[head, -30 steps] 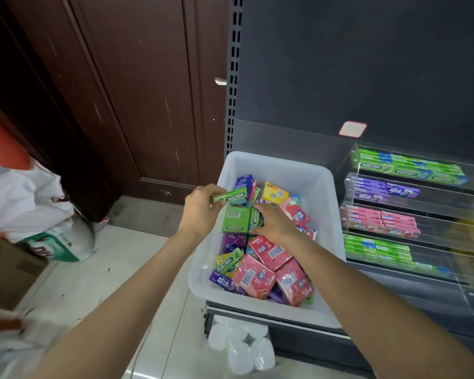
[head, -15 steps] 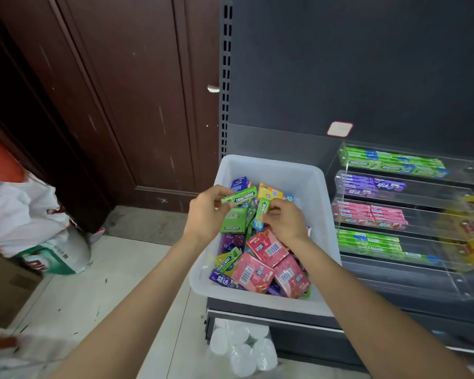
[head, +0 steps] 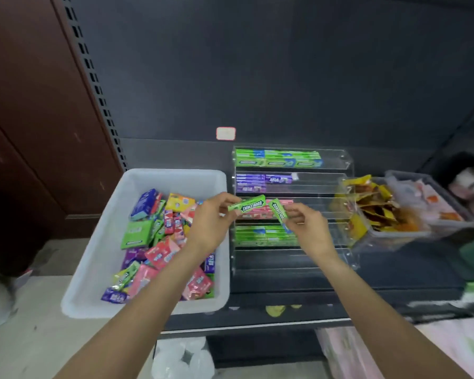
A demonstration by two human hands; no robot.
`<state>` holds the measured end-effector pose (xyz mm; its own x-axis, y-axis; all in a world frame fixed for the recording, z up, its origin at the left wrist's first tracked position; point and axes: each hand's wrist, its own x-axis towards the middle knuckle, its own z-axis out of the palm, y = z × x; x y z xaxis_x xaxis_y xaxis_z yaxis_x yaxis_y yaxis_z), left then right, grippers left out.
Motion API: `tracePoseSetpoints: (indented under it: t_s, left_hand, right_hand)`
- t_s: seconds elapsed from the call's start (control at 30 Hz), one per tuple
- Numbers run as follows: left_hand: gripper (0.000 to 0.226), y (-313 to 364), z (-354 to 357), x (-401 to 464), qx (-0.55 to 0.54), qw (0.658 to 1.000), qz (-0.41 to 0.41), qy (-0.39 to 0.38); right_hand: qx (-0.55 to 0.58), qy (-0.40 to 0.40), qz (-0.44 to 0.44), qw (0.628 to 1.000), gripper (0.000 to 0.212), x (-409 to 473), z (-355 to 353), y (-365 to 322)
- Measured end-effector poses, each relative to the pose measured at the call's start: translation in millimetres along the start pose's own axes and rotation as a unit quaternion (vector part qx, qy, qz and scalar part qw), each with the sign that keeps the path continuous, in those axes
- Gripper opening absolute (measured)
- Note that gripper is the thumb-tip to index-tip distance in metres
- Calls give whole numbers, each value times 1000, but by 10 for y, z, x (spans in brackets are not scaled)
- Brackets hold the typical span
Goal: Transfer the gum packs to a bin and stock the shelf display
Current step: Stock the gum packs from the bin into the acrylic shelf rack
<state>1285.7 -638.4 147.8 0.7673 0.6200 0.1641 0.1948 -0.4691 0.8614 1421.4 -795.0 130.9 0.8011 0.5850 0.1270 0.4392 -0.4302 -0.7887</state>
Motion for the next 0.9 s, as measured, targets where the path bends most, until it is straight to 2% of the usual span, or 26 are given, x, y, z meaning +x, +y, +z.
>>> tracePoseSetpoints:
  t_s: [0.07,0.2,0.4,0.67,0.9]
  left_hand:
    - [17,102,294,32,-1,1000,-18,1]
    - [18,216,753,94,7,999,-39,19]
    - [18,255,1099,70,15,996,-73,42]
    - [17,305,1171,45,27,994,-95,53]
    - [19,328,1211,26,40,992,-112,39]
  right_hand:
    - [-49,-8,-15,999,23,74,-238,281]
    - [-123,-49,-42,990,24,238,-581,755]
    - [-207,-114,-68,969,28,445,-638,1179]
    - [-189,-229,-80,952,27,497,-523,1255]
    - [-180,-257,-86,946,30,490,-504,1238]
